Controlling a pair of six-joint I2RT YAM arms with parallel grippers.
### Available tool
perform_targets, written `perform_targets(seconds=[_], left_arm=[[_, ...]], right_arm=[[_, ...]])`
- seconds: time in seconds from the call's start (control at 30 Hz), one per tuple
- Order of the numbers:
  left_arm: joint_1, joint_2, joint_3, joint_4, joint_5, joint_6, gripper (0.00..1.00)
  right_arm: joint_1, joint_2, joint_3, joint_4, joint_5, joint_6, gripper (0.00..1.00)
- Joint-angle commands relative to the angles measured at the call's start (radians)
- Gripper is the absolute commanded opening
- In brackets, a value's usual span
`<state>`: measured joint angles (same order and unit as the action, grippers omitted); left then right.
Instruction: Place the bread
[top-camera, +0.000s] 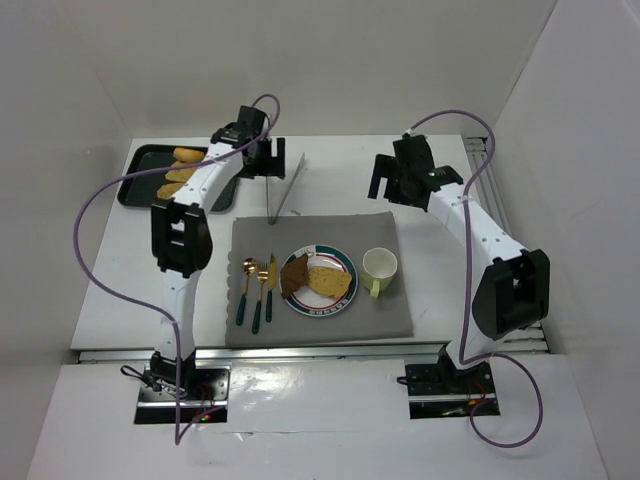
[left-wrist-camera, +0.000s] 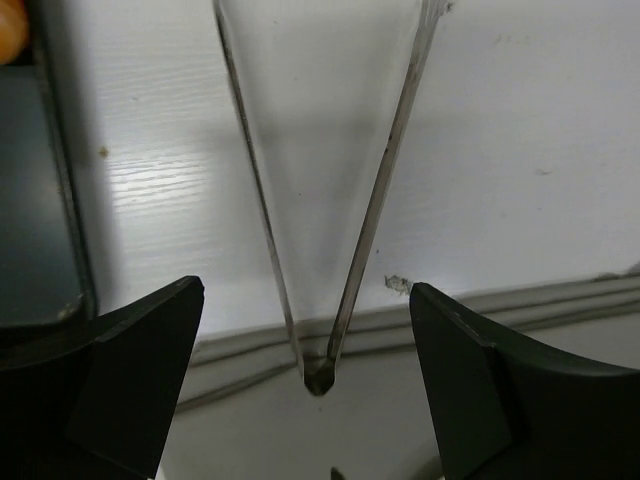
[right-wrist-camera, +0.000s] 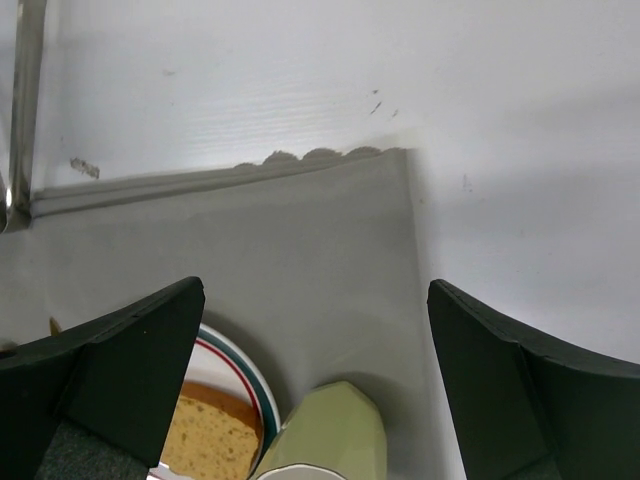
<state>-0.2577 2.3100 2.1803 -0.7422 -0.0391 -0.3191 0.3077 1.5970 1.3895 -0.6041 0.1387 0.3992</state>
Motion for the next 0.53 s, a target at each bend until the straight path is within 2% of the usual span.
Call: perform_targets(seconds=[0.0, 0.13, 0.33, 0.5], left_arm=[[0.049, -0.197, -0.049, 0.009, 0.051, -0.025, 0.98], [0.049, -0.349, -0.145, -0.013, 0.152, -0.021, 0.98], [0.049, -0.612, -0.394, 0.01, 0.24, -0.02, 0.98], [0.049, -0.745, -0.53, 0.01, 0.229, -0.031, 0.99]], right_arm=[[-0.002, -0.012, 0.075, -0.048, 0.11, 0.0, 1.0], [-0.012, -0.049, 0.042, -0.048, 0.208, 0.019, 1.0], [-0.03, -0.086, -0.018, -0.034, 0.217, 0.047, 1.0], [-0.03, -0.117, -0.093, -0.02, 0.217, 0.067, 1.0]])
